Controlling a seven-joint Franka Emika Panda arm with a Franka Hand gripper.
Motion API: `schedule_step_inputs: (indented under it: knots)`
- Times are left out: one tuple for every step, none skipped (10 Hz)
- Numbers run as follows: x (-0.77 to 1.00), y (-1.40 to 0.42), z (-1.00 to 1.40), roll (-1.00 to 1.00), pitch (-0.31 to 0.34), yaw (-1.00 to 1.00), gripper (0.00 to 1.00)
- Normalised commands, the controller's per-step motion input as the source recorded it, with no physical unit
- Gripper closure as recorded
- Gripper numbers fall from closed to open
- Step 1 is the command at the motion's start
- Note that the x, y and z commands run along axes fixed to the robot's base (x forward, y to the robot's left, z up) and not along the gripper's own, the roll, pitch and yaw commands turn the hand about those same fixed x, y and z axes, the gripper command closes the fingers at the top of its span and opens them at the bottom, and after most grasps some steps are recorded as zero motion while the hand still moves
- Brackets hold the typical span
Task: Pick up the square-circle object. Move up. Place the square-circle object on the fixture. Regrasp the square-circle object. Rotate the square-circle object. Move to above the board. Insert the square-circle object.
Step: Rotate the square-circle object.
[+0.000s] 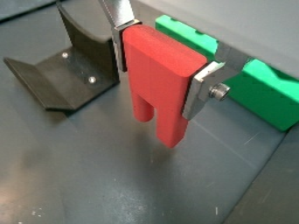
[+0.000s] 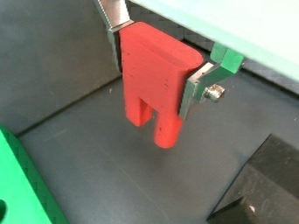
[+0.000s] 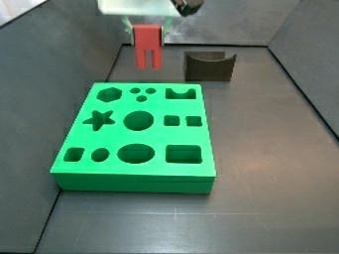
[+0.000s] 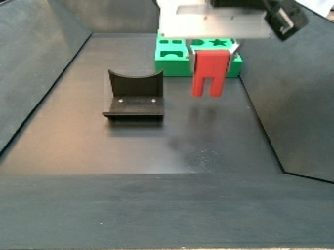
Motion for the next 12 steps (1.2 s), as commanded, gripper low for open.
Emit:
schedule_step_inputs:
  knots:
    - [0.03, 0.03, -0.55, -0.27, -0.055, -0.04, 1.0]
    - [0.04, 0.03, -0.43, -0.28, -0.054, -0.04, 1.0]
    - [0.04, 0.03, -0.32, -0.29, -0.052, -0.04, 1.0]
    - [0.04, 0.03, -0.17, -0.3, -0.048, -0.04, 1.0]
    - [0.03, 0.03, -0.15, -0.3, -0.03, -0.04, 1.0]
    - [0.0, 0.0, 0.0, -0.1, -0.03, -0.04, 0.0]
    - [0.0, 0.0, 1.0, -0.1, -0.024, -0.04, 0.0]
    - [-0.01, 0.0, 1.0, -0.1, -0.017, -0.04, 0.0]
    - [-0.03, 0.01, 1.0, -0.09, 0.023, -0.04, 0.0]
    - [-0.03, 0.02, 0.87, -0.08, 0.035, -0.04, 0.0]
    - [-0.02, 0.02, 0.7, -0.06, 0.046, -0.04, 0.0]
    - [-0.02, 0.02, 0.47, -0.04, 0.056, -0.04, 0.0]
